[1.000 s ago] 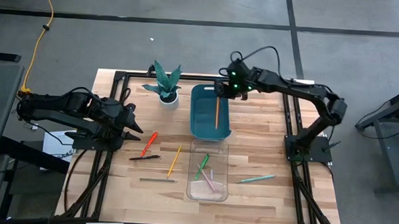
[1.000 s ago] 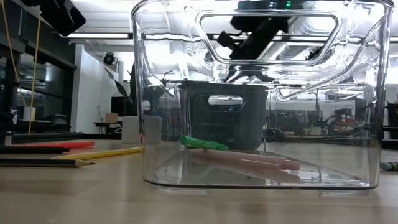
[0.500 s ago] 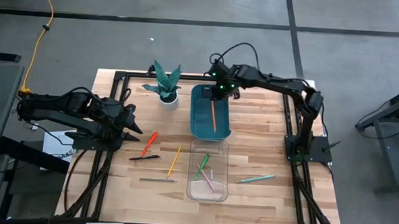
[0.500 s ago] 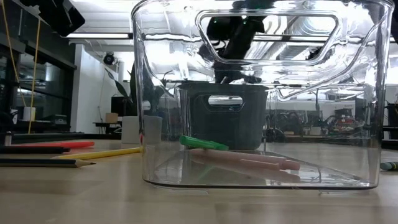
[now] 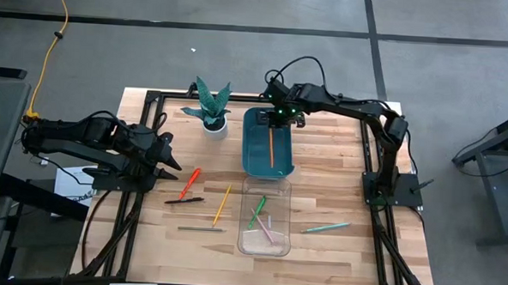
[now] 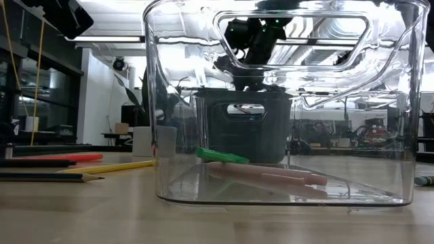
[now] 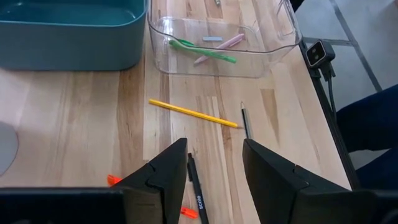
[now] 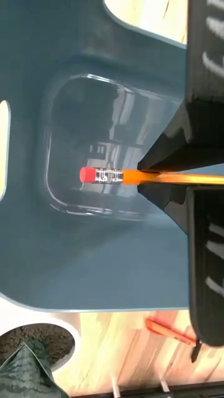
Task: Sort pens & pencils
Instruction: Put the orange pencil into the blue bin, then put the light blue pencil into the blue bin
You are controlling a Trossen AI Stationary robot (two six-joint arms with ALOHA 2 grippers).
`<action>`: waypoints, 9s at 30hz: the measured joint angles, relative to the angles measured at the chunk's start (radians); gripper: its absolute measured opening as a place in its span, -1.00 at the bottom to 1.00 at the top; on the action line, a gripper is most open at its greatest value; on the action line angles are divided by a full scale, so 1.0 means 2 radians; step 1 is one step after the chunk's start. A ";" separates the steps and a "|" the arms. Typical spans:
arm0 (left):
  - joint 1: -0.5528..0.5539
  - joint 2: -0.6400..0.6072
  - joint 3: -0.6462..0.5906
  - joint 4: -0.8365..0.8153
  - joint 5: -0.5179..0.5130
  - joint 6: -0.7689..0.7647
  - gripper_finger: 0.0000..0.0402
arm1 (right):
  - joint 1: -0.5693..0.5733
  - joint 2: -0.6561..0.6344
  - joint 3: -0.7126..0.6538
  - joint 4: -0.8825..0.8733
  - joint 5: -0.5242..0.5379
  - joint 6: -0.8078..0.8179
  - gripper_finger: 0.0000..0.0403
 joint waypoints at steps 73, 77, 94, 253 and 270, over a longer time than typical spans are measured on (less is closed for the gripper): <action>0.000 0.000 0.000 -0.007 -0.008 -0.042 -0.28 | 0.431 -0.498 -0.406 0.173 0.260 0.325 -0.59; 0.000 0.000 0.000 -0.007 -0.012 -0.044 -0.28 | 0.489 -0.484 -0.406 0.109 0.272 0.412 -0.59; 0.000 0.000 0.000 -0.006 -0.025 -0.044 -0.28 | 0.530 -0.344 -0.270 -0.146 0.132 0.492 -0.59; 0.000 0.000 0.000 -0.009 -0.101 -0.149 -0.28 | 0.510 -0.195 -0.460 0.096 0.032 -0.186 -0.97; 0.000 0.000 0.000 -0.009 -0.101 -0.144 -0.28 | 0.499 -0.194 -0.441 0.102 0.036 -0.176 -0.98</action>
